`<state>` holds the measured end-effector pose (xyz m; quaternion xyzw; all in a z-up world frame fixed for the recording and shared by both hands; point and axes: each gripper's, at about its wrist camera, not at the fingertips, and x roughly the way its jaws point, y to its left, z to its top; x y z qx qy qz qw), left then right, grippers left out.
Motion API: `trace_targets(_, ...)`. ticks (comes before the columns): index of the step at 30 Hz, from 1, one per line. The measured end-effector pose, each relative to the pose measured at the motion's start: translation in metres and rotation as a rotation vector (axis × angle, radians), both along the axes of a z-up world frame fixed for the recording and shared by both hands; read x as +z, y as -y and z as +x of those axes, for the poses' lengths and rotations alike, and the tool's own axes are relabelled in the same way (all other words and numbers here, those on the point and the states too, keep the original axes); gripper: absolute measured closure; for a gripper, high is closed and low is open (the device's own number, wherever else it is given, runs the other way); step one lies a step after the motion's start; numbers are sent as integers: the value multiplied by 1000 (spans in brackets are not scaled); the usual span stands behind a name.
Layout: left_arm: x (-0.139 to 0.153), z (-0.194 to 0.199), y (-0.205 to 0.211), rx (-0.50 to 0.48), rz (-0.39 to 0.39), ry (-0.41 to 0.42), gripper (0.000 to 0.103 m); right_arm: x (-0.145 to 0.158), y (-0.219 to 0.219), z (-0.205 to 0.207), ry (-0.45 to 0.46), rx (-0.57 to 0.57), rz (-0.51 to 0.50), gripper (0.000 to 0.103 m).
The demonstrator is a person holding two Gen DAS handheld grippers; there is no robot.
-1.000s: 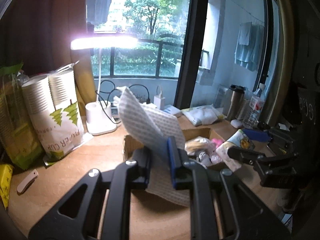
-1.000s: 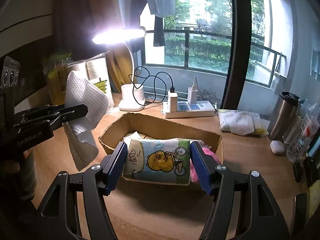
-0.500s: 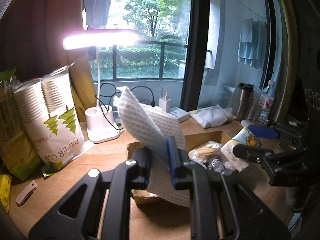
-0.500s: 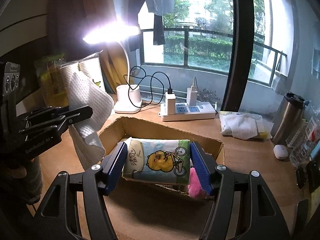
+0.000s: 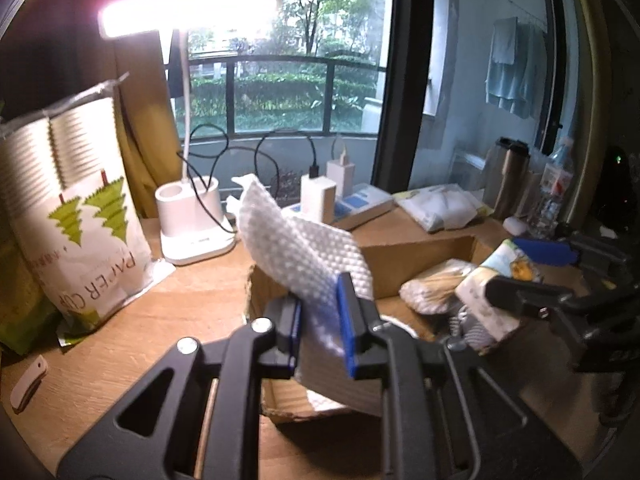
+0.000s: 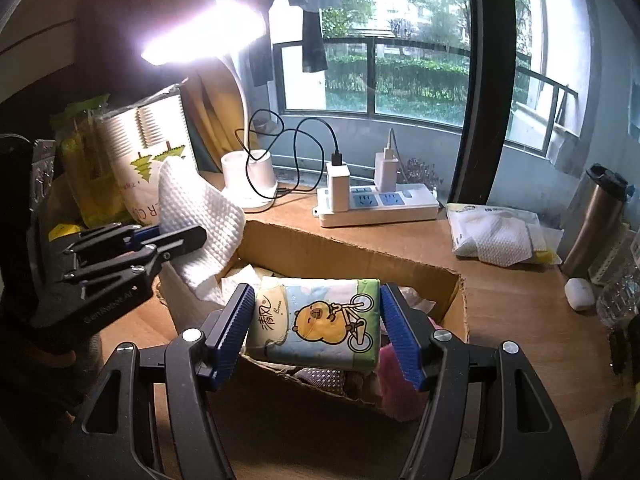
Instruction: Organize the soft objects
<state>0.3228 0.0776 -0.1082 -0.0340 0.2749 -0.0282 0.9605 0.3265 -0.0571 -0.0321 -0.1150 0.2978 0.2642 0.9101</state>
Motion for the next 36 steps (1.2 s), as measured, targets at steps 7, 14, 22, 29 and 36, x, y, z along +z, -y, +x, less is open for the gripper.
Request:
trace_targets(7, -23, 18, 0, 1, -18, -81, 67, -8, -1, 10, -16, -11, -7, 35)
trace_targets(14, -17, 11, -7, -7, -56, -69, 42, -13, -8, 13, -33, -4, -13, 35)
trace_targets(22, -6, -2, -19, 17, -64, -44, 40, -18, -20, 10, -43, 17, -14, 35)
trace_targets(29, 6, -15, -24, 25, -67, -11, 36, -16, -23, 7, -30, 7, -12, 33)
trace_targets(36, 17, -26, -23, 24, -65, 15, 31, -7, -23, -4, 6, 8, -5, 27)
